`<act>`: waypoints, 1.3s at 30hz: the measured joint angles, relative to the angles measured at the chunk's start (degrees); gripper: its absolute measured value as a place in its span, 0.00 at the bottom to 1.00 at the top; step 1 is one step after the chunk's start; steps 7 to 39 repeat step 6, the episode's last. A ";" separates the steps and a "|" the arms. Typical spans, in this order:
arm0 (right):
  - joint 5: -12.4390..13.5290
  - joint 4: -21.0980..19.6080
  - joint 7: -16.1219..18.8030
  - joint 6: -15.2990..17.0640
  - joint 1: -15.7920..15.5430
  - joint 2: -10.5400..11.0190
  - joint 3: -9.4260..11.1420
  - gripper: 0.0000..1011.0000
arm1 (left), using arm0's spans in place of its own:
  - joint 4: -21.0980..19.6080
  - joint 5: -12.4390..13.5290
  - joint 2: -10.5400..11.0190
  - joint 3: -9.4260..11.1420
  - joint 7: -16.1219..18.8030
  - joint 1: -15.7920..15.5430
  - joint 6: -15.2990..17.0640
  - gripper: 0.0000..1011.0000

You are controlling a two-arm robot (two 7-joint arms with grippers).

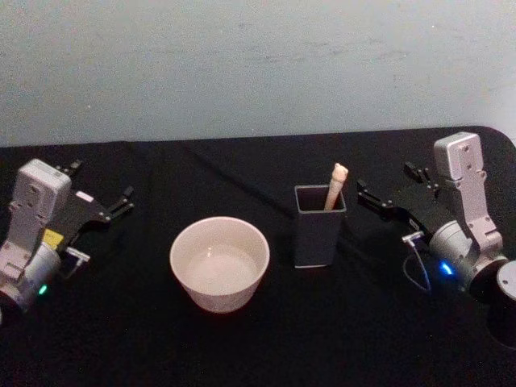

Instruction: Pick up the stirring spoon with one hand, stir inside the cup, then place it back in its original position.

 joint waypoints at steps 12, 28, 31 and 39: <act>0.00 0.00 0.00 0.00 0.00 0.00 0.00 0.99 | 0.00 0.00 0.00 0.00 0.00 0.00 0.00 0.99; 0.00 0.00 0.00 0.00 0.00 0.00 0.00 0.99 | 0.00 0.00 0.00 0.00 0.00 0.00 0.00 0.99; 0.00 0.00 0.00 0.00 0.00 0.00 0.00 0.99 | 0.00 0.00 0.00 0.00 0.00 0.00 0.00 0.99; 0.00 0.00 0.00 0.00 0.00 0.00 0.00 0.99 | 0.00 0.00 0.00 0.00 0.00 0.00 0.00 0.99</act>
